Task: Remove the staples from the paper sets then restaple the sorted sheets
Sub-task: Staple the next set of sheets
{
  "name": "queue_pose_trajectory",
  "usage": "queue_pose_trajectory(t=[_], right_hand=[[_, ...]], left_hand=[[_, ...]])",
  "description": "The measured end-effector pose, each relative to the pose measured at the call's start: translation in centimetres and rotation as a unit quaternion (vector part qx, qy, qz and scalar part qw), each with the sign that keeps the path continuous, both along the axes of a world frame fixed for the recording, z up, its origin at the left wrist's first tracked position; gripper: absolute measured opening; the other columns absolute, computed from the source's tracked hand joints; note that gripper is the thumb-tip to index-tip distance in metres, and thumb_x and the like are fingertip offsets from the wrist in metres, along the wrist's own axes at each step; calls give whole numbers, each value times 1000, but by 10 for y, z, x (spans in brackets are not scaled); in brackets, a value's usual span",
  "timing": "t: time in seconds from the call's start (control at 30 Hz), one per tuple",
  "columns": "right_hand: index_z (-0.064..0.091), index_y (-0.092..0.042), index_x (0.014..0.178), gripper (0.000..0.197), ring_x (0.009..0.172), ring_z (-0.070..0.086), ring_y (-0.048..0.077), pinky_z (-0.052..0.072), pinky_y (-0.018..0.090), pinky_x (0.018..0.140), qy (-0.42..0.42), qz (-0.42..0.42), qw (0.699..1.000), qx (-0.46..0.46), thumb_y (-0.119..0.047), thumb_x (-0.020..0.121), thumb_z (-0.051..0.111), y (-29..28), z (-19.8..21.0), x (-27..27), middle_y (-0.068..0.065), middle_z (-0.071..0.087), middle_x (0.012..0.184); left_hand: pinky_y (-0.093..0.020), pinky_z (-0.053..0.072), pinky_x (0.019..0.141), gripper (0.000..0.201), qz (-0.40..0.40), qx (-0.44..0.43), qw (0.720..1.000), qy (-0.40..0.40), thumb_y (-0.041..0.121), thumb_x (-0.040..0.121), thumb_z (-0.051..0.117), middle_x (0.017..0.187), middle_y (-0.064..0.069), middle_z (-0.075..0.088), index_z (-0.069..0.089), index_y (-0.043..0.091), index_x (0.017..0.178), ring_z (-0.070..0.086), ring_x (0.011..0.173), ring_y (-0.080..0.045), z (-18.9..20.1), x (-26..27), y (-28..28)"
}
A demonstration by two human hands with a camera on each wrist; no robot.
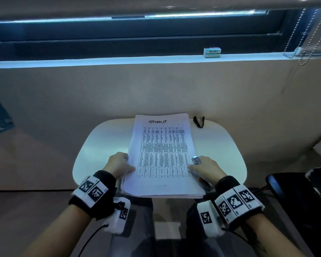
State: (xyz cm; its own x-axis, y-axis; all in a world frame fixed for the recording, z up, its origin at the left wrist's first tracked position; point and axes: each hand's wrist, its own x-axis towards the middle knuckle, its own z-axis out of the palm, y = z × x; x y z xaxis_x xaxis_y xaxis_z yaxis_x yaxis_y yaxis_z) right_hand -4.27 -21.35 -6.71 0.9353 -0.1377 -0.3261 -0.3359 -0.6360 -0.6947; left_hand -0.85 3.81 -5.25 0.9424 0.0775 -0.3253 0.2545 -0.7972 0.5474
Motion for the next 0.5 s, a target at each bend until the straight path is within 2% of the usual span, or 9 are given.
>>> queue_pose_trajectory(t=[0.03,0.1,0.13,0.17,0.23,0.3,0.33,0.4,0.5], right_hand=[[38,-12,71,24,63,41,13,33,25,54,-3,1,1000,-6,-18,88,53,-2,1,1,1,43,74],[42,-9,91,13,76,46,17,44,29,66,-22,-19,1000,4,-16,87,52,-8,8,2,6,44,95],[37,-9,102,21,81,46,19,48,31,69,-36,-32,999,13,-14,88,51,-12,14,1,8,39,105],[31,-10,107,26,81,44,19,50,29,63,-42,-39,998,21,-12,88,49,-16,21,1,8,32,109],[25,-12,103,26,74,37,14,41,17,40,-48,-36,997,47,-6,89,45,-20,38,1,5,25,110],[23,-13,102,27,73,36,12,38,12,40,-41,-3,996,76,1,89,43,-11,49,8,8,24,114],[24,-14,106,31,72,37,12,41,14,46,-39,22,996,77,3,88,43,-1,52,13,11,25,118],[26,-13,122,44,69,44,13,46,19,53,-40,59,996,53,4,88,47,25,51,25,17,25,128],[28,-9,131,52,77,54,21,53,29,69,-50,62,997,-18,4,86,50,62,43,48,22,27,136]], left_hand=[[-33,50,77,24,-1,11,1000,-1,11,82,65,103,-15,64,63,-2,102,61,93,-29,0,-1,-1],[-37,50,87,31,-4,32,999,-8,15,83,66,110,-15,62,59,0,109,59,99,-29,1,-4,-2],[-38,47,91,39,-16,62,998,-20,19,84,65,116,-16,59,54,1,117,56,104,-30,2,-6,-4],[-38,44,94,50,-34,108,993,-38,24,85,63,124,-17,52,45,2,127,51,112,-31,4,-7,-6],[-42,37,101,68,-83,190,975,-82,33,87,61,140,-18,35,27,11,142,36,126,-34,9,-11,-15],[-46,32,106,74,-159,209,963,-67,36,87,60,149,-14,22,19,22,147,23,135,-33,9,-10,-27],[-46,32,107,72,-199,211,956,-34,35,86,61,150,-12,22,22,26,146,22,136,-33,4,-8,-32],[-44,36,105,67,-240,219,946,15,32,84,64,142,-10,34,32,28,142,33,130,-32,-3,-5,-41],[-40,41,101,63,-213,208,955,2,26,78,70,131,-7,44,43,27,135,43,122,-29,-8,-4,-44]])
